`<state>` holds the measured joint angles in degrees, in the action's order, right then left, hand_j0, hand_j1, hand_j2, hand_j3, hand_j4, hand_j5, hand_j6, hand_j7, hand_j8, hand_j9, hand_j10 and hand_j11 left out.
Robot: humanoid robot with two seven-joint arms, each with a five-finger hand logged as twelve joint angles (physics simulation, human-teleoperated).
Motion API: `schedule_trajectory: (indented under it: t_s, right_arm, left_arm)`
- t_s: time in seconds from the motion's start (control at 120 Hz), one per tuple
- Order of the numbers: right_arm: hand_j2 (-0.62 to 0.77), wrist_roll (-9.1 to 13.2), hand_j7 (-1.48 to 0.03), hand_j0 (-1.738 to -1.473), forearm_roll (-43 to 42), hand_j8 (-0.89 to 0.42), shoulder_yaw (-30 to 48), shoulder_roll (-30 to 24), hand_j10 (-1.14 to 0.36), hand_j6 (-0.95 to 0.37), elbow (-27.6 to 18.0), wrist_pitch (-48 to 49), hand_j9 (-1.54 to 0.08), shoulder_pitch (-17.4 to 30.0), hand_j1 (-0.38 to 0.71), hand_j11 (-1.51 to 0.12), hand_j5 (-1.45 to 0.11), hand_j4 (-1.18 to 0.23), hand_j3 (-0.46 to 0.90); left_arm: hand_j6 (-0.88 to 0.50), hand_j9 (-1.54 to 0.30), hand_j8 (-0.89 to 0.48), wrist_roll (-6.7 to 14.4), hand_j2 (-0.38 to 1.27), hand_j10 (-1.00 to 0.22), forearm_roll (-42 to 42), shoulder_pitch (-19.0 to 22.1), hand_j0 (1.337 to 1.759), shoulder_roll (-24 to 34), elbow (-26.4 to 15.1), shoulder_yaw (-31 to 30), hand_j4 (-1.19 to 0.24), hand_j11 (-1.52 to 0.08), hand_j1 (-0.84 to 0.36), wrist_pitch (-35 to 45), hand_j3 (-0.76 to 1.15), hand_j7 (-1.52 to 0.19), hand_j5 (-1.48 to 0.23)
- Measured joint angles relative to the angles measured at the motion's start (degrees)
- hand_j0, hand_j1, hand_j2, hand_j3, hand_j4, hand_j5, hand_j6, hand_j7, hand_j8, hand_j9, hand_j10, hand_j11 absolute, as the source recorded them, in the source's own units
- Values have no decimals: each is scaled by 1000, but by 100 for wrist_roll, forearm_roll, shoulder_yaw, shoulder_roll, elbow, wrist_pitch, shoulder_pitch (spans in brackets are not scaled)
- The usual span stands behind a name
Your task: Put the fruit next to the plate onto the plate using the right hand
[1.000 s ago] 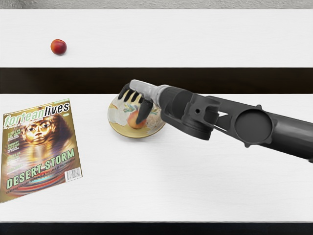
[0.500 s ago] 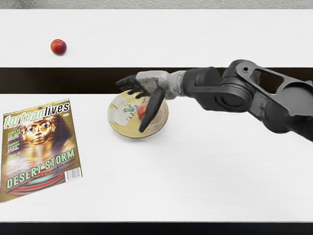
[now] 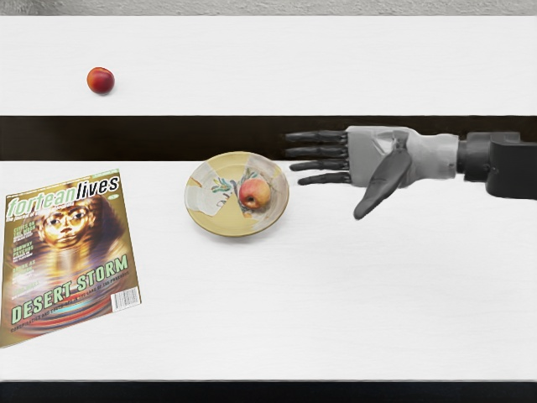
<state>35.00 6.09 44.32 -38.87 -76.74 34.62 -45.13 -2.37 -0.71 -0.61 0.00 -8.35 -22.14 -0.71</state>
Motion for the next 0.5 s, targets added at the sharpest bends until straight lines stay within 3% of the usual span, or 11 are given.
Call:
schedule_trajectory:
  t_s: [0.242,0.5]
  right_arm:
    - [-7,0,-52,-1658,907,-38,13,-924,-39,-38,267,36,-51,477,-302,-52,-51,-38,0]
    - [-7,0,-50,-1658,1165,-36,13,-1254,-37,-35,386,41,-50,603,-303,-50,-50,-36,0]
  left_arm:
    - [-234,-304,-234,0,47,-234,0,0,1658,0,0,1,-234,-304,69,0,0,-304,-304]
    - [-234,-304,-234,0,47,-234,-3,-9,1658,0,-22,8,-234,-304,69,-7,0,-304,-304]
